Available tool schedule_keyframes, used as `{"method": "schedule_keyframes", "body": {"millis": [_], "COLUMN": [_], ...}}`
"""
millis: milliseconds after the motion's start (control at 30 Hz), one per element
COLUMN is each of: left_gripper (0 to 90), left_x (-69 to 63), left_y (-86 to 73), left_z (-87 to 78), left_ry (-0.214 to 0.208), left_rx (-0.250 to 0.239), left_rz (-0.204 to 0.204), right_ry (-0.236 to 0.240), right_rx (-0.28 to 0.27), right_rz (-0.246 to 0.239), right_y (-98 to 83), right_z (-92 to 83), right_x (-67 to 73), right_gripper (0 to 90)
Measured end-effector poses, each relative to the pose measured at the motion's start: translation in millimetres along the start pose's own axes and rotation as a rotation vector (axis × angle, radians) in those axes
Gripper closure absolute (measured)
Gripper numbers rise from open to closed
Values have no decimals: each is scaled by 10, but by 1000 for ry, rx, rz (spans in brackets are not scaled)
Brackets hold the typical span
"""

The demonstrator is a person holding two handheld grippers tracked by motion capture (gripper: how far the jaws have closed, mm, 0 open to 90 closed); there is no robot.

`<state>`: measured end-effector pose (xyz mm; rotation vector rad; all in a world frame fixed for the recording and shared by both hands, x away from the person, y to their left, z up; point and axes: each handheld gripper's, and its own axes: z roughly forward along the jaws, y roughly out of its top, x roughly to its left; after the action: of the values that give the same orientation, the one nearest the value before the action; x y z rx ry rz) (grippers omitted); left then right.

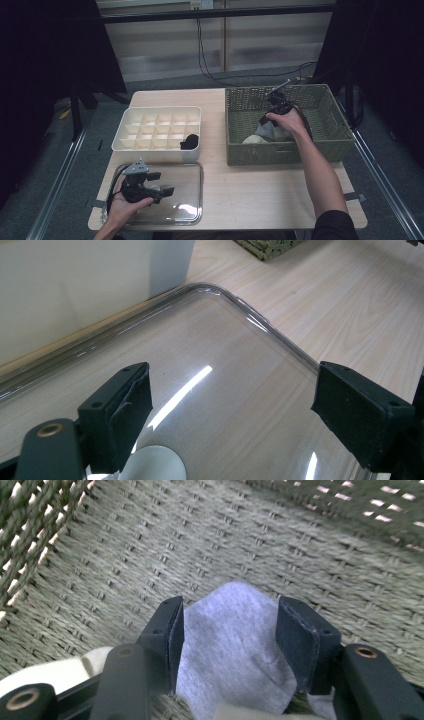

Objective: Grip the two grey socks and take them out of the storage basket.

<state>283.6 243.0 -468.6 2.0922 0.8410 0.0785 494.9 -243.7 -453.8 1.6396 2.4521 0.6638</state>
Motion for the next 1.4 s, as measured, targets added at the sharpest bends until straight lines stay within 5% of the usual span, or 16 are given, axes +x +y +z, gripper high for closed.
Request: {"method": "schedule_keyframes", "body": {"millis": [267, 733, 1400], "left_gripper": [154, 149, 138], "left_x": [0, -25, -52], "left_y": [-11, -21, 12], "left_z": [-17, -17, -22], "left_ry": [1, 2, 9], "left_rx": [4, 7, -1], "left_rz": [5, 17, 22], "right_ry": [-22, -20, 116], "right_rx": [53, 124, -178], "right_rz": [5, -16, 39], "right_y": [-15, -4, 13], "right_z": [55, 123, -209], "right_x": [1, 20, 40], "right_gripper": [444, 784, 834]}}
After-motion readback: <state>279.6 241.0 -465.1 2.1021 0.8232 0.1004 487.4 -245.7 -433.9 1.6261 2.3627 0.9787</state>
